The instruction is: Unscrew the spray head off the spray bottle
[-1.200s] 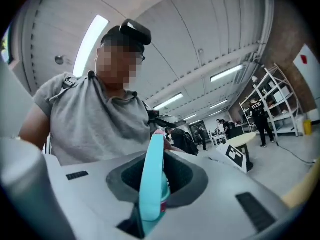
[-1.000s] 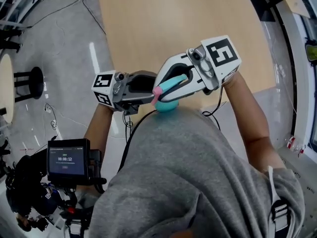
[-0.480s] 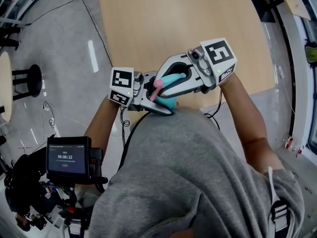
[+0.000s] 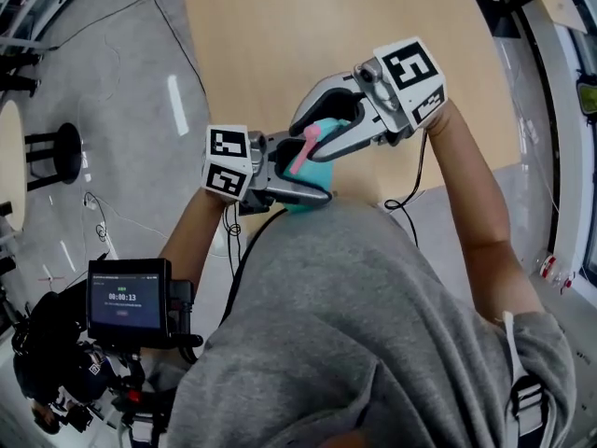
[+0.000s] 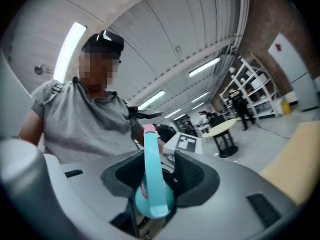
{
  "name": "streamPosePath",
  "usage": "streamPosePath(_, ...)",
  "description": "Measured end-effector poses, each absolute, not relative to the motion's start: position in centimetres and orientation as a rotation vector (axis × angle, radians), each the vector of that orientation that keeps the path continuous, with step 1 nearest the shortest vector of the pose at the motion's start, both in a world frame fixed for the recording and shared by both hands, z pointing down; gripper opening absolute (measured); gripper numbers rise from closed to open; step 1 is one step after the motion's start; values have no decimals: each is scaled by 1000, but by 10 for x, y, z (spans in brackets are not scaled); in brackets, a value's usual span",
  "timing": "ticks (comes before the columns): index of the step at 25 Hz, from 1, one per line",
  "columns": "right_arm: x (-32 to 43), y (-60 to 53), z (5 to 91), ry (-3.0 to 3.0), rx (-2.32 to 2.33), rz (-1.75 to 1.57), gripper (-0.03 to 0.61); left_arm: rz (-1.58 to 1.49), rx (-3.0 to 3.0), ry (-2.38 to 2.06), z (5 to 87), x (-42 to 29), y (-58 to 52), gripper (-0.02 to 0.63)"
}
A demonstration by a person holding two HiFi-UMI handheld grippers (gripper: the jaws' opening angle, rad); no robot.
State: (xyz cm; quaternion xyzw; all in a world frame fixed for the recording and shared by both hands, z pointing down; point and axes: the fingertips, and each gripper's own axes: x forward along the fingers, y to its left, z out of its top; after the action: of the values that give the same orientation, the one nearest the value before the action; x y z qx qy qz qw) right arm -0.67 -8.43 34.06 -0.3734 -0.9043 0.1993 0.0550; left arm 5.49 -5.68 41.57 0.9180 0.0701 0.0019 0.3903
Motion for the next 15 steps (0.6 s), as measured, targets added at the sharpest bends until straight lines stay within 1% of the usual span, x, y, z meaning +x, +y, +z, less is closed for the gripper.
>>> streamPosePath(2,-10,-105,353,-2836,-795,583,233,6,2316,33,422,46,-60,399)
streamPosePath(3,-9,-116,358,-2873,-638,607,244,9,2312,-32,424,42,-62,399)
streamPosePath(5,2,-136,355,-2961,-416,799,250,33,2322,-143,426,39,-67,396)
streamPosePath(8,27,-156,329,-3083,-296,1364,250,121,2380,-265,429,41,-71,396)
streamPosePath(10,31,-164,330,-3030,-121,1626,250,205,2400,-357,434,40,-75,394)
streamPosePath(13,27,-166,353,-2791,223,1820,250,362,2401,-523,447,35,-81,394)
streamPosePath(15,27,-165,364,-2684,362,1869,250,496,2424,-620,456,34,-85,394)
